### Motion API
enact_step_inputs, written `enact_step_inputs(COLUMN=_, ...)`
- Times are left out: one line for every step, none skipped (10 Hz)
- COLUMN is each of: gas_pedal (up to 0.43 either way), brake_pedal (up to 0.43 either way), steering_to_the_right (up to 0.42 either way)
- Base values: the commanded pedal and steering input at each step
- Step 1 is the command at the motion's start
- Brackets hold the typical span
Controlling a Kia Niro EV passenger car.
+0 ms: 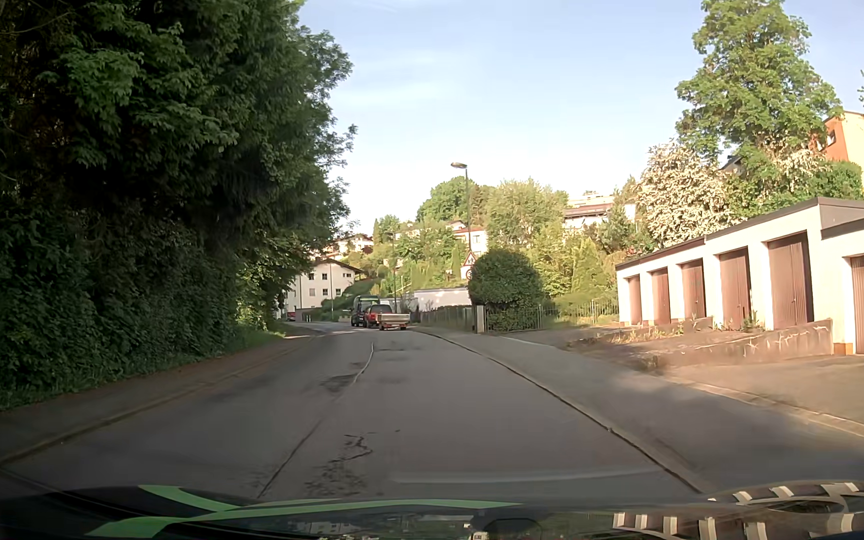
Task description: Follow the waypoints while adhering to traffic rules and regulations
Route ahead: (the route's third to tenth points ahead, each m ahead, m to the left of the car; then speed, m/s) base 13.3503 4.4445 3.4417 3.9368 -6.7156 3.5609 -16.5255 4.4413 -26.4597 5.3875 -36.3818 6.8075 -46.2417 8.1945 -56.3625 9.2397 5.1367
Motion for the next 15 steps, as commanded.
enact_step_inputs(gas_pedal=0.118, brake_pedal=0.0, steering_to_the_right=-0.02)
enact_step_inputs(gas_pedal=0.118, brake_pedal=0.0, steering_to_the_right=-0.02)
enact_step_inputs(gas_pedal=0.118, brake_pedal=0.0, steering_to_the_right=-0.02)
enact_step_inputs(gas_pedal=0.118, brake_pedal=0.0, steering_to_the_right=-0.018)
enact_step_inputs(gas_pedal=0.11, brake_pedal=0.0, steering_to_the_right=-0.017)
enact_step_inputs(gas_pedal=0.098, brake_pedal=0.0, steering_to_the_right=-0.016)
enact_step_inputs(gas_pedal=0.087, brake_pedal=0.0, steering_to_the_right=-0.016)
enact_step_inputs(gas_pedal=0.059, brake_pedal=0.0, steering_to_the_right=-0.017)
enact_step_inputs(gas_pedal=0.028, brake_pedal=0.0, steering_to_the_right=-0.021)
enact_step_inputs(gas_pedal=0.0, brake_pedal=0.0, steering_to_the_right=-0.027)
enact_step_inputs(gas_pedal=0.0, brake_pedal=0.0, steering_to_the_right=-0.032)
enact_step_inputs(gas_pedal=0.0, brake_pedal=0.0, steering_to_the_right=-0.035)
enact_step_inputs(gas_pedal=0.0, brake_pedal=0.0, steering_to_the_right=-0.033)
enact_step_inputs(gas_pedal=0.0, brake_pedal=0.0, steering_to_the_right=-0.027)
enact_step_inputs(gas_pedal=0.0, brake_pedal=0.0, steering_to_the_right=-0.023)
